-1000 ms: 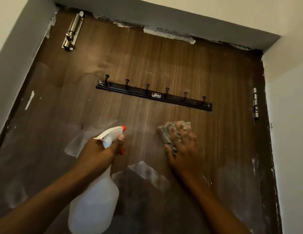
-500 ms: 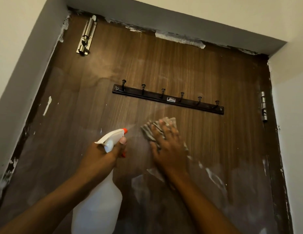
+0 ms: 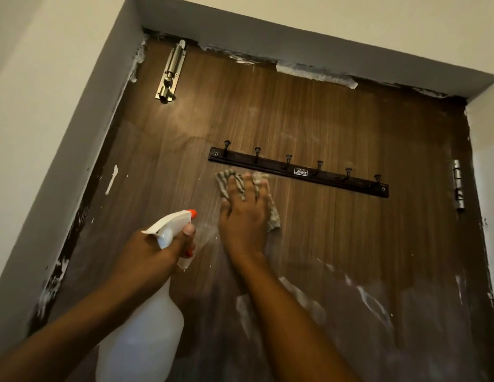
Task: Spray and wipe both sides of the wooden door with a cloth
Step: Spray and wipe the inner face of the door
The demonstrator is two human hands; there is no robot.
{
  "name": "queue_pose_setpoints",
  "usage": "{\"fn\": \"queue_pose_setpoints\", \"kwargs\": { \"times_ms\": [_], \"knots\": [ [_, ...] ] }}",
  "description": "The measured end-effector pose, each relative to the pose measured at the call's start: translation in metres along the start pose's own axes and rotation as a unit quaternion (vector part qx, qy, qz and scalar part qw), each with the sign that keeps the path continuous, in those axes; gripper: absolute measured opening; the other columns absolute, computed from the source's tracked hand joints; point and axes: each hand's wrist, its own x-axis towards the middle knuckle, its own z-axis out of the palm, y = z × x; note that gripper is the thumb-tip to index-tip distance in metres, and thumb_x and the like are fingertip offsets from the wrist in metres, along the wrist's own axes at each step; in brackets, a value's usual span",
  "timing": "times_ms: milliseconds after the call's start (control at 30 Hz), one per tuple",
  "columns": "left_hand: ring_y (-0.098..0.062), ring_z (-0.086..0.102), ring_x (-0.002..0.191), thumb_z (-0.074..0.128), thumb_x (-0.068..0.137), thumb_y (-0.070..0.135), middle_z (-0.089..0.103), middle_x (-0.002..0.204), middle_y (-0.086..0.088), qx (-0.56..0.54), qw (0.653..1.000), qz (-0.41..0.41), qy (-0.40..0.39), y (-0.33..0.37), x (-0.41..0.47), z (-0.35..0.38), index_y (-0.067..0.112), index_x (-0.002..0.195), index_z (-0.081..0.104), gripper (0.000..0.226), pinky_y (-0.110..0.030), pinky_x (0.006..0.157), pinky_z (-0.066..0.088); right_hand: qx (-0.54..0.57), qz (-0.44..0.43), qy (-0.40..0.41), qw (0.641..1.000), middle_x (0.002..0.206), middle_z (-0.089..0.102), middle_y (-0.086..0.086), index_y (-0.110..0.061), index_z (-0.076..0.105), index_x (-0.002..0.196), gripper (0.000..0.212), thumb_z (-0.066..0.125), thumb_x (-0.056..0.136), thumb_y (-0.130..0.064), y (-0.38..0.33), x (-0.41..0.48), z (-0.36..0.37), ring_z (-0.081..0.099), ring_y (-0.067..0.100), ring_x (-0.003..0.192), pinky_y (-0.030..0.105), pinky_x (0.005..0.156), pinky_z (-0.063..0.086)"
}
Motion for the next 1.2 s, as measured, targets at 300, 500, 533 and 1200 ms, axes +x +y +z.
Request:
{"fn": "queue_pose_setpoints", "kwargs": {
  "times_ms": [300, 500, 533, 1200],
  "knots": [
    [-0.018, 0.064, 0.078, 0.058, 0.084, 0.038, 0.067, 0.087, -0.004, 0.004, 1.0, -0.009, 0.01, -0.001, -0.014, -0.003, 0.019, 0.099, 0.059, 0.024, -0.032, 0.07, 0.053, -0.042, 0.094, 0.012, 0.995, 0.166, 0.011, 0.001, -0.032, 0.021, 0.156, 0.056, 0.031, 0.102, -0.043, 0.11, -0.014, -0.039, 0.003, 0.035, 0.151, 0.057, 0.12, 0.014],
    [-0.02, 0.064, 0.075, 0.056, 0.073, 0.05, 0.07, 0.094, -0.015, -0.012, 1.0, 0.011, 0.006, 0.002, -0.005, -0.014, 0.006, 0.114, 0.064, 0.06, -0.029, 0.068, 0.051, -0.041, 0.033, 0.02, 0.998, 0.166, 0.0, 0.001, -0.032, 0.011, 0.157, 0.058, 0.027, 0.102, -0.042, 0.022, 0.014, -0.001, -0.013, 0.032, 0.151, 0.053, 0.122, -0.001],
    [-0.023, 0.066, 0.078, 0.056, 0.071, 0.051, 0.07, 0.095, -0.016, -0.019, 1.0, 0.01, 0.008, 0.001, -0.003, -0.016, 0.005, 0.115, 0.063, 0.064, -0.031, 0.071, 0.053, -0.047, -0.002, 0.015, 0.999, 0.166, 0.003, 0.002, -0.031, 0.014, 0.157, 0.059, 0.028, 0.101, -0.042, 0.016, 0.005, 0.002, -0.01, 0.031, 0.152, 0.051, 0.122, 0.0],
    [-0.031, 0.063, 0.099, 0.051, 0.074, 0.059, 0.064, 0.111, -0.016, 0.007, 1.0, 0.006, 0.011, -0.004, 0.056, -0.098, 0.008, 0.125, 0.054, 0.072, -0.048, 0.091, 0.052, -0.084, -0.149, -0.013, 0.985, 0.164, 0.018, 0.0, -0.03, 0.026, 0.155, 0.058, 0.041, 0.1, -0.038, -0.042, -0.047, 0.032, 0.004, 0.027, 0.153, 0.05, 0.122, 0.013]
  ]
}}
